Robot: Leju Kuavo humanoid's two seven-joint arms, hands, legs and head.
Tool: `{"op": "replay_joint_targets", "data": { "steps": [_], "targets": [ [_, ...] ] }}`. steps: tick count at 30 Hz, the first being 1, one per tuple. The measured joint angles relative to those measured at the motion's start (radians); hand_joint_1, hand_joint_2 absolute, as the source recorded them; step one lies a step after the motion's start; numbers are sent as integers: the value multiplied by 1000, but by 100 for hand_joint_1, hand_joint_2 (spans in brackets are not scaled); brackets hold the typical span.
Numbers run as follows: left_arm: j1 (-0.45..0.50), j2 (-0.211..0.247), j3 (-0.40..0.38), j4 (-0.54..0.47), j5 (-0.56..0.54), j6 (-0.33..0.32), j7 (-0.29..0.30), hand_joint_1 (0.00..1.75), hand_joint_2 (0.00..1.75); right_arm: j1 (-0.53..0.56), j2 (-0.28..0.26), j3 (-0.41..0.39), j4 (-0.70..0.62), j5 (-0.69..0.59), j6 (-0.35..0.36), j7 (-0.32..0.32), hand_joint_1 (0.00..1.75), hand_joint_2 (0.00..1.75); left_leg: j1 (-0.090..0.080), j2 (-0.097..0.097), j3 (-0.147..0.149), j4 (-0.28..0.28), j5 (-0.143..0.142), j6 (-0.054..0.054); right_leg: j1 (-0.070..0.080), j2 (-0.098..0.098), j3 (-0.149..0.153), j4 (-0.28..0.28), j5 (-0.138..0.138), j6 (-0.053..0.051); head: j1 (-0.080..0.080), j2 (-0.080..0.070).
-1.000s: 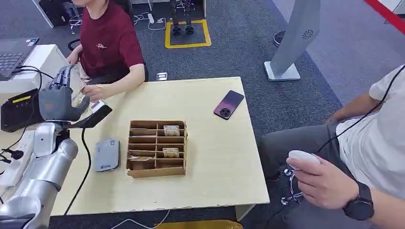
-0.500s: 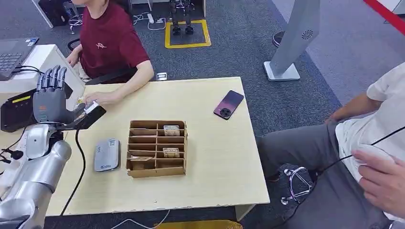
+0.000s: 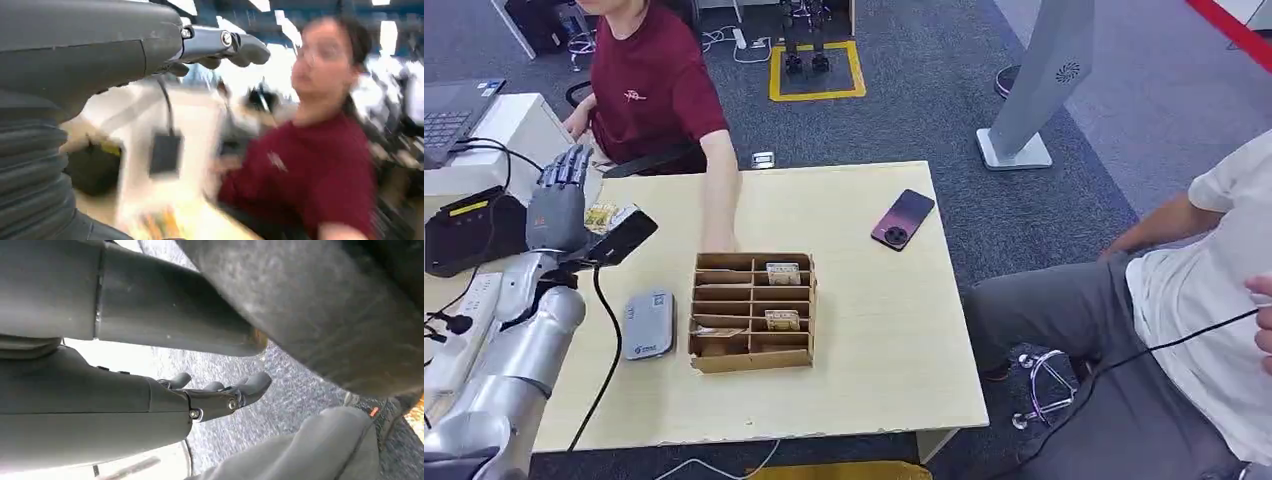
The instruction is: Pass the card to the sensor for recognition and then transmit it.
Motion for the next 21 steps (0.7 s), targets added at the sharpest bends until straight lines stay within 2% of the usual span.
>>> {"op": "replay_joint_targets", "data": {
  "steps": [1,3,5,7,9,12,15,18,19,21],
  "targets": [
    [45,24,-10,-89,48,-88,-20,0,175,4,-2,-1,0,-10,0,-5,0,0,0,5,2,0,-1,-1,0,4,-1,0,0,0,0,0],
    [141,82,-42,-261,116,-199,-38,0,175,15,-4,-3,0,-29,-3,-14,0,0,0,11,3,0,-3,-2,0,11,-1,0,0,0,-1,0],
    [240,148,-79,-439,145,-246,-49,0,175,21,-5,-9,0,-45,-10,-16,0,0,0,12,3,0,-5,-2,0,11,-4,0,-1,0,-3,0],
    [316,181,-123,-577,128,-251,-50,0,175,23,-5,-14,0,-58,-14,-16,0,0,0,7,1,0,-5,-2,0,7,-4,-1,-2,0,-2,0],
    [360,197,-182,-669,95,-242,-44,0,175,23,-5,-20,0,-65,-22,-15,0,0,0,2,0,0,-5,-1,0,2,-3,-1,-3,1,-2,0],
    [392,216,-277,-765,75,-215,-10,0,175,22,-5,-26,0,-76,-32,-12,0,0,0,3,-1,0,-4,-1,0,2,-3,-1,-2,1,-2,0],
    [417,239,-346,-835,119,-203,3,0,175,23,-4,-27,0,-90,-39,-8,0,0,0,4,-1,0,-4,-1,0,2,-3,-1,-1,1,-2,0],
    [468,274,-353,-891,194,-214,-11,0,175,24,-3,-27,0,-93,-37,-5,0,0,0,4,0,0,-4,-1,0,3,-2,0,-1,1,-1,0],
    [508,297,-352,-932,237,-224,-22,0,175,24,-3,-27,-1,-99,-34,-4,0,0,0,7,1,0,-4,-1,0,6,-2,0,-1,1,-1,0],
    [583,334,-346,-993,257,-235,-46,0,175,29,-3,-27,-1,-110,-31,-3,0,0,0,7,2,0,-5,-1,0,7,-2,0,-2,0,-3,0]
  ]
}}
